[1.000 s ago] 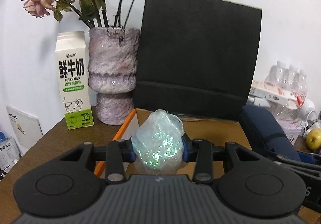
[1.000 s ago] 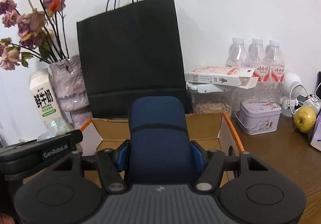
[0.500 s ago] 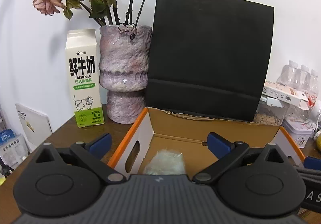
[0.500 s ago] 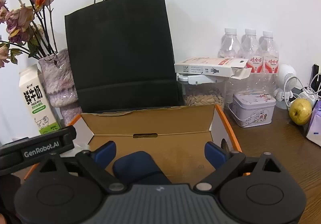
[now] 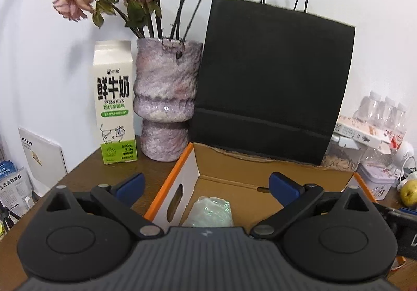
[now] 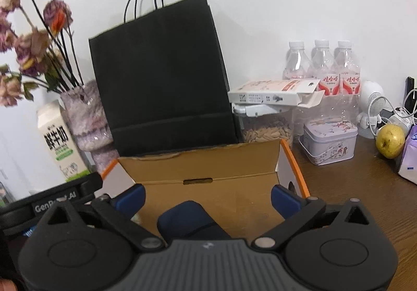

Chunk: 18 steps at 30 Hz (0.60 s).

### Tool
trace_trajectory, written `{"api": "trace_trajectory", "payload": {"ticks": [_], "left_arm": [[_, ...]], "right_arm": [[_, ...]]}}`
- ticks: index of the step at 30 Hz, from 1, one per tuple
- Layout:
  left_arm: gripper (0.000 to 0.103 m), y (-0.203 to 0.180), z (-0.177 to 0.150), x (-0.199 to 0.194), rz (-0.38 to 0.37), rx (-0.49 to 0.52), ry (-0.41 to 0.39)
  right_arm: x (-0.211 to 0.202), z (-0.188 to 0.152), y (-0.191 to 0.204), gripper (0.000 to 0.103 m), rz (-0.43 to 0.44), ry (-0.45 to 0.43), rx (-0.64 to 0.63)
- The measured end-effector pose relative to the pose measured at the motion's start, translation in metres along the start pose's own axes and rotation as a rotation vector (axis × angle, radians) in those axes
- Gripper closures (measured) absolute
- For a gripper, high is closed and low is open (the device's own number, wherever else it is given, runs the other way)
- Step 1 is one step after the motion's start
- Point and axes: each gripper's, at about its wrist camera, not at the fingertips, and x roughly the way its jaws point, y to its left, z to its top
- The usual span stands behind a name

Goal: Organize objects
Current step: 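Lower both held items into the box and open both tools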

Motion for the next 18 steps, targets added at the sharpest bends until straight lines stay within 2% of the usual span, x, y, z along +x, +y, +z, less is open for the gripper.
{"api": "trace_trajectory", "payload": {"ticks": [8, 18], "left_arm": [[0.000, 0.005, 0.006, -0.024, -0.012, -0.007, -0.030], [0.000, 0.013, 0.002, -0.064, -0.065, 0.005, -0.050]], "right_arm": [[-0.025, 0.004, 0.003, 0.000, 0.001, -0.041, -0.021], [-0.060, -0.004, 0.005, 0.000, -0.011, -0.080, -0.081]]}}
